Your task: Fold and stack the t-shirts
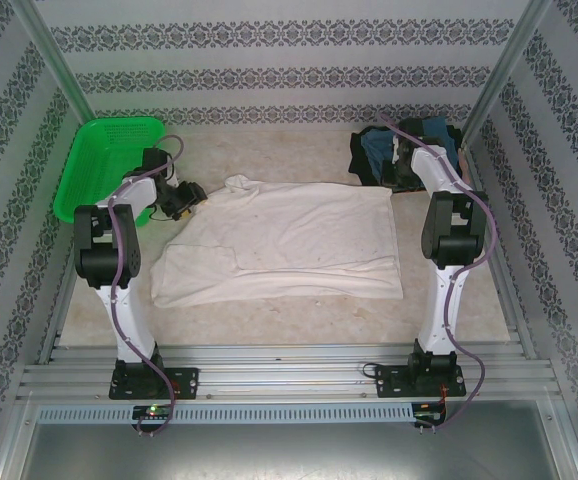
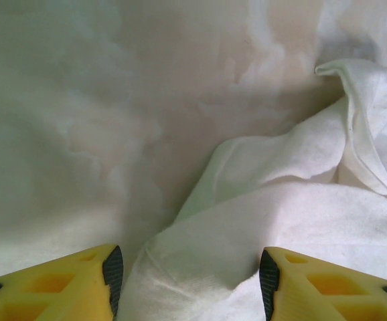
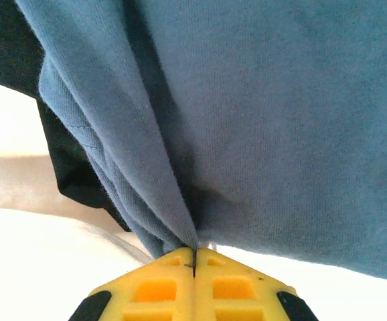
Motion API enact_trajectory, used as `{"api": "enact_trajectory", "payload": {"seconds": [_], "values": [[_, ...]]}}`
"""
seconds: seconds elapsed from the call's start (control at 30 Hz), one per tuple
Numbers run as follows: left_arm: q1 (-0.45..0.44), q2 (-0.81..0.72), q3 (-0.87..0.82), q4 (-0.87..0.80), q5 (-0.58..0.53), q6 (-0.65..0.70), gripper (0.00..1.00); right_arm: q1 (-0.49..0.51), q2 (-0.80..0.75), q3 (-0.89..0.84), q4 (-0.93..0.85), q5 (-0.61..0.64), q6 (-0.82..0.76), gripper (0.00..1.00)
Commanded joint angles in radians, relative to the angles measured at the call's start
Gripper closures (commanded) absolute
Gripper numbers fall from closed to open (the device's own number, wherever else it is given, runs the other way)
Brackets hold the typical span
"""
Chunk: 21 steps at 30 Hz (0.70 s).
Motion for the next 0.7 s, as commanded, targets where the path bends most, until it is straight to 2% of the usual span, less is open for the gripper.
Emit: {"api": "enact_trajectory", "payload": {"seconds": [0.0, 0.1, 0.2, 0.33, 0.4, 0.67], "values": [[0.010, 0.020, -0.015, 0.037, -0.002, -0.024, 0.45, -0.001, -0.024, -0.016, -0.014, 0.000, -0.001, 1.00], [0.009, 0.046, -0.012, 0.044, 0.035, -0.041, 0.51, 0.000, -0.026, -0.016, -0.014, 0.003, 0.000, 1.00], [0.006, 0.045, -0.031, 0.078, 0.068, -0.056, 0.63, 0.000, -0.026, -0.015, -0.012, 0.001, -0.001, 1.00], [0.008, 0.028, -0.036, 0.090, 0.109, -0.056, 0.90, -0.001, -0.026, -0.015, -0.012, 0.003, -0.002, 1.00], [0.009, -0.002, -0.032, 0.066, 0.087, -0.036, 0.98, 0.000, -0.028, -0.018, -0.012, 0.003, -0.004, 1.00], [-0.038, -0.101, 0.108, -0.216, -0.203, 0.172, 1.00, 0.000, -0.032, -0.035, -0.001, 0.018, -0.015, 1.00]]}}
